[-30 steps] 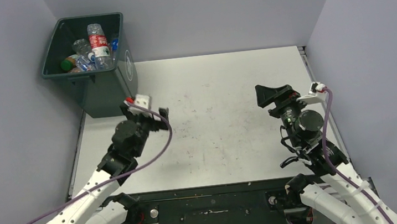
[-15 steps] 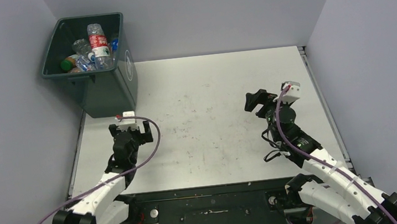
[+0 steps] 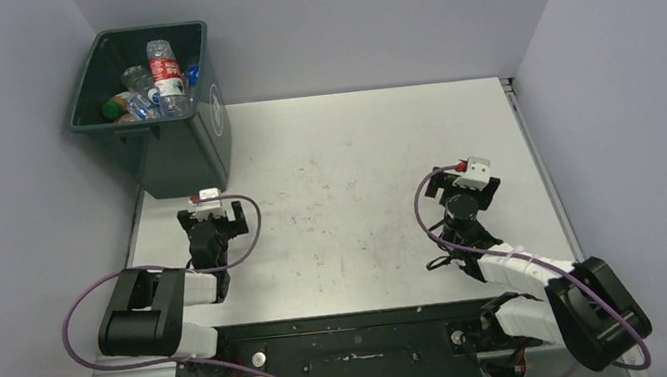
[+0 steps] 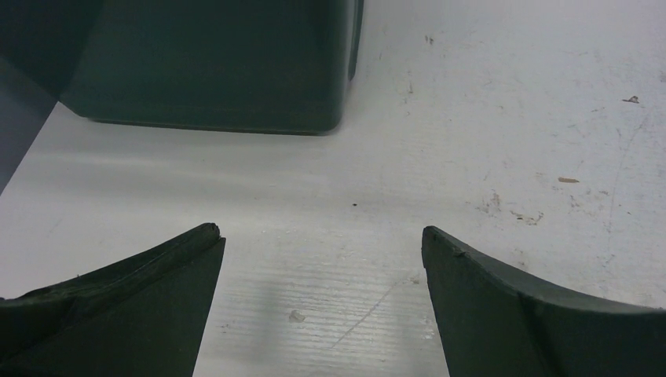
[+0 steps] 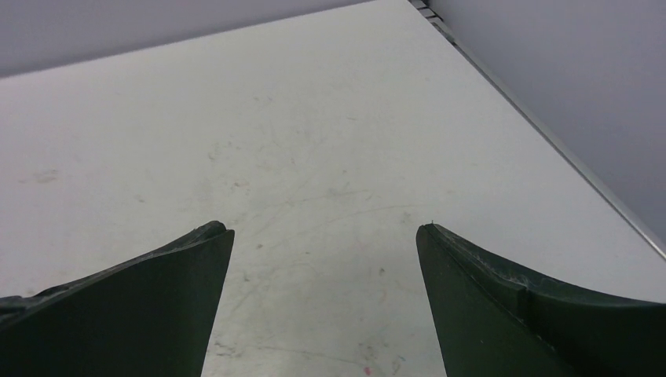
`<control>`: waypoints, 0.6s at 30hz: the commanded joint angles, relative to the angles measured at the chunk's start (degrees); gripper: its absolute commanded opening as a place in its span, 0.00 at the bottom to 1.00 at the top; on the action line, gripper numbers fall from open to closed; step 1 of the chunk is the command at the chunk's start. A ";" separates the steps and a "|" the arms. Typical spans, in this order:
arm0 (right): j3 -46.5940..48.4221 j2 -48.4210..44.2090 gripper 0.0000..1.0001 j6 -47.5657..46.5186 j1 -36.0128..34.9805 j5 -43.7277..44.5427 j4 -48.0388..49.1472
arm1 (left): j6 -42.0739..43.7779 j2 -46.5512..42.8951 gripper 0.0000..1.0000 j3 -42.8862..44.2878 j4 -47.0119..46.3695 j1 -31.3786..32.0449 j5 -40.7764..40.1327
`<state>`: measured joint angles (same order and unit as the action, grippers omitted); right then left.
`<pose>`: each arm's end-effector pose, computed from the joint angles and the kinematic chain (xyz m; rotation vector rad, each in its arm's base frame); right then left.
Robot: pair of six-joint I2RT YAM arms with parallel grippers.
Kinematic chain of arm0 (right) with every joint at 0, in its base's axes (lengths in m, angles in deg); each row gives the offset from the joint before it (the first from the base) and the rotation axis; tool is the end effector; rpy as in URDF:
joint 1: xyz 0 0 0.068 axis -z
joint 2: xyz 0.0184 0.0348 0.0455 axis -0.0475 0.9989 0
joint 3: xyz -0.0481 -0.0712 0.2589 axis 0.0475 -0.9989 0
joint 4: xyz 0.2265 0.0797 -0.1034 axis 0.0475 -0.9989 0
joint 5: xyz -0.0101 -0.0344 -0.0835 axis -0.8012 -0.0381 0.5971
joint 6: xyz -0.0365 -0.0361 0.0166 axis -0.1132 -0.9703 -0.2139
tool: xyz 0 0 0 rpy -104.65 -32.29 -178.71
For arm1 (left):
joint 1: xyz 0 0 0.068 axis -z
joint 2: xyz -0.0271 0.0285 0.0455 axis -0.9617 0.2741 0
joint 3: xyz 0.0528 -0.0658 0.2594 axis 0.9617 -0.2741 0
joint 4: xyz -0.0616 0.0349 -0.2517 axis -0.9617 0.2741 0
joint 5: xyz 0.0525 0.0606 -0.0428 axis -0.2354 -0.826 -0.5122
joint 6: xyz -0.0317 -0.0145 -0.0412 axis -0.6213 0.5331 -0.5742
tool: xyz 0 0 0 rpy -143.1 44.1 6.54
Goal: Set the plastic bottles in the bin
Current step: Reset both arms
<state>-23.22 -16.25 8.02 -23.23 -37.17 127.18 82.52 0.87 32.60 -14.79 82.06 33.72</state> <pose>0.2033 0.0749 0.2055 0.2914 1.6347 -0.0393 0.2265 -0.0228 0.1445 -0.0631 1.7854 0.1173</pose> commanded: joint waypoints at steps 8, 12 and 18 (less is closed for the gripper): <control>-7.64 15.14 0.90 -13.21 12.00 -5.07 30.88 | -2.44 3.69 0.96 1.27 -9.45 -3.40 4.27; -7.61 21.63 0.90 -10.76 14.38 -9.74 33.60 | -2.44 3.84 0.96 1.83 -8.63 -3.42 4.33; -11.33 30.25 0.90 -13.72 13.24 -11.39 47.47 | -2.85 3.97 0.96 2.35 -7.92 -3.40 3.19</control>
<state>-34.76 14.40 -5.24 -9.44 -45.65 165.61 80.66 4.82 32.86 -21.53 79.11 36.91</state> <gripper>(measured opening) 0.897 0.962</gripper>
